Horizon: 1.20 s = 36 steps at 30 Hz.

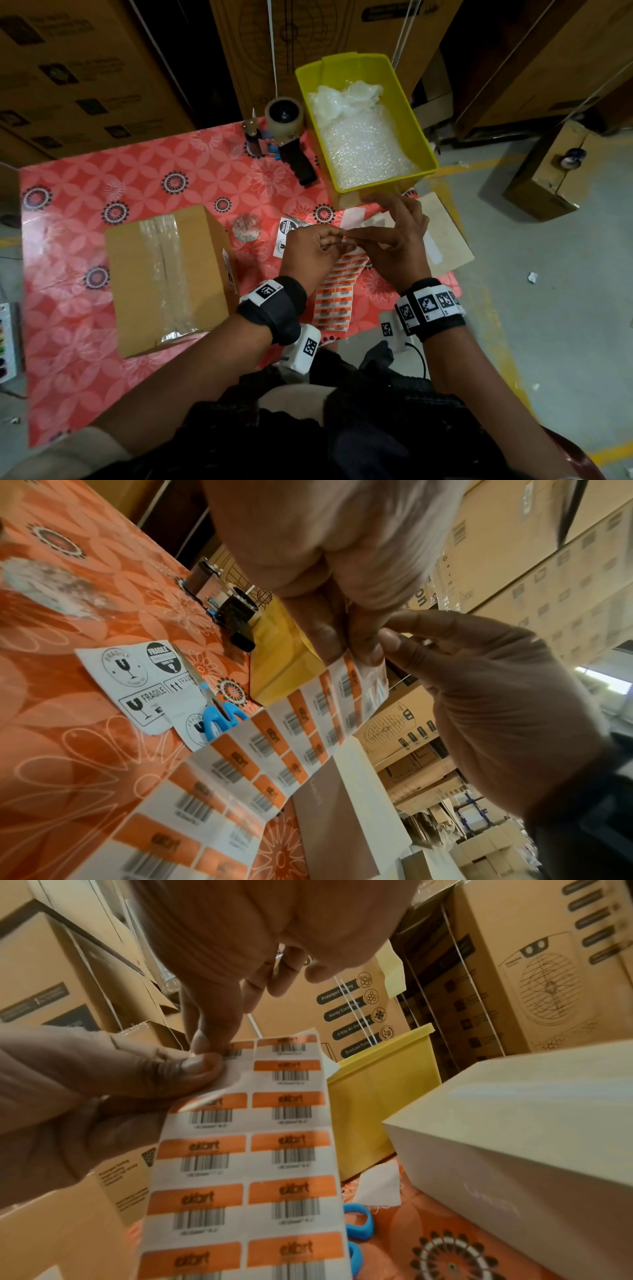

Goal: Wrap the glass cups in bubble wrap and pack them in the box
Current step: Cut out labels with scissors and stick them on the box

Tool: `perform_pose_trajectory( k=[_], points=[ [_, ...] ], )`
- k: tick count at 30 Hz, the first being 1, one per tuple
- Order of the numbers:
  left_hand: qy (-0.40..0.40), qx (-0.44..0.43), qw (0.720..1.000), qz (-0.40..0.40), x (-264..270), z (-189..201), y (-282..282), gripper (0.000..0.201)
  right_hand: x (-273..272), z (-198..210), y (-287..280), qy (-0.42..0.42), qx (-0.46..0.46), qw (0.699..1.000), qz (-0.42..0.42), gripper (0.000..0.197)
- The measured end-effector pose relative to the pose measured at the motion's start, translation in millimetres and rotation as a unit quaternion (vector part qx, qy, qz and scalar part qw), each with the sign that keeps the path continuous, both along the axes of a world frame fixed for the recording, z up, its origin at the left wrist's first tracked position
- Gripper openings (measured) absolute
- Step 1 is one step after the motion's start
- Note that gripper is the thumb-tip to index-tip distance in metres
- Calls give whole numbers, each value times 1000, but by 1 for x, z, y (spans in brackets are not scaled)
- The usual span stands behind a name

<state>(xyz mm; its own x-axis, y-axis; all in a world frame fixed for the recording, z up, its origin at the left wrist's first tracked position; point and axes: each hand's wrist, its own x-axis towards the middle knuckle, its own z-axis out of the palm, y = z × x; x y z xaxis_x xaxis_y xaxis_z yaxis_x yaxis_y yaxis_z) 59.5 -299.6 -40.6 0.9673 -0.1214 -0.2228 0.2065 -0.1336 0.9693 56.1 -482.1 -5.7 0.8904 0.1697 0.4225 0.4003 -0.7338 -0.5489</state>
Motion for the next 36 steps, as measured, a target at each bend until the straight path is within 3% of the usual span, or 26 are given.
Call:
perform_pose_trajectory(
  k=[7,13,16,17,23,24,26,28,33,36],
  points=[
    [57,-32,997,44,2,-4,-4,23,-3,-8,-4,-54,-6,998,-11,10],
    [108,-71,990,48,3,-9,-4,60,-10,-25,-8,-31,20,999,-39,8],
    [117,-71,989,51,6,-15,2,93,-11,-30,-12,-13,37,998,-49,10],
    [119,-69,989,52,7,-19,4,96,-12,-30,-14,-8,47,997,-56,9],
    [129,-41,984,111,17,-41,11,56,-19,-34,-33,5,100,986,-134,23],
    [134,-42,981,131,19,-44,11,64,-20,-36,-36,12,105,984,-142,24],
    [149,-51,973,170,21,-43,8,102,-22,-39,-43,28,112,982,-150,25],
    [134,-57,972,183,25,-45,5,119,-24,-40,-46,38,112,980,-159,24],
    [89,-59,986,126,34,-69,-1,103,-30,-34,-49,49,112,979,-166,17],
    [105,-6,993,53,34,-71,-2,111,-30,-34,-50,54,119,979,-157,17]
  ],
)
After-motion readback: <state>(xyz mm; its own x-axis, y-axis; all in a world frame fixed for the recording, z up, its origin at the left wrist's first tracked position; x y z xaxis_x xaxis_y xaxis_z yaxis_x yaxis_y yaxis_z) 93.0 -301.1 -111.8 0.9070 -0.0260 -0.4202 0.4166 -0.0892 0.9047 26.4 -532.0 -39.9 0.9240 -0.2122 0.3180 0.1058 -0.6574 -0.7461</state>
